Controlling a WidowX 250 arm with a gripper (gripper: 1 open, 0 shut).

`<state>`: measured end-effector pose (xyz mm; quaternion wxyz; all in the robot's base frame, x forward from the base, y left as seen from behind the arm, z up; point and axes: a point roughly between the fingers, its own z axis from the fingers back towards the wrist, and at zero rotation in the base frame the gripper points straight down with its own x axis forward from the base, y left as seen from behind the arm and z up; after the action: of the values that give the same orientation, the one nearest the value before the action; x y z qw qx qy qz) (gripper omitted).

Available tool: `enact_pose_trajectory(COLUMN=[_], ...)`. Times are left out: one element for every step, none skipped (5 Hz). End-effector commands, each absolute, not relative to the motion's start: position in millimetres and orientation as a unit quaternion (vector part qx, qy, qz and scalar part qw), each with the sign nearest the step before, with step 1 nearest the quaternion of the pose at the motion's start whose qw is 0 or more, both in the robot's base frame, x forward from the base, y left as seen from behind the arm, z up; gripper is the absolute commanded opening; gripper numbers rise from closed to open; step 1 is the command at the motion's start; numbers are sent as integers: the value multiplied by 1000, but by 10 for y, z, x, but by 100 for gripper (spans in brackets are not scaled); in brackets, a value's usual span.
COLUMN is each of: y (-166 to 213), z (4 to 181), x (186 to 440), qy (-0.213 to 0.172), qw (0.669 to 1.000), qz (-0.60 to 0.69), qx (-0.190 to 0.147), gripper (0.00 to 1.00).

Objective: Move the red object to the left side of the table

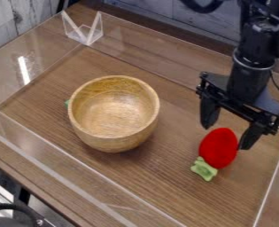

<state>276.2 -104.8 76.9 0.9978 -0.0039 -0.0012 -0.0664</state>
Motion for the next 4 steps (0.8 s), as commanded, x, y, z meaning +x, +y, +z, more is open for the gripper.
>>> enact_pose_trajectory(y=[-855, -799, -725, -778], z=[902, 934, 940, 982], x=[2866, 2902, 2938, 2901], qy=[-26, -28, -26, -26], qw=[998, 998, 998, 997], qz=[-56, -53, -48, -76], qx=[-11, -15, -14, -15], gripper=[100, 100, 100, 100])
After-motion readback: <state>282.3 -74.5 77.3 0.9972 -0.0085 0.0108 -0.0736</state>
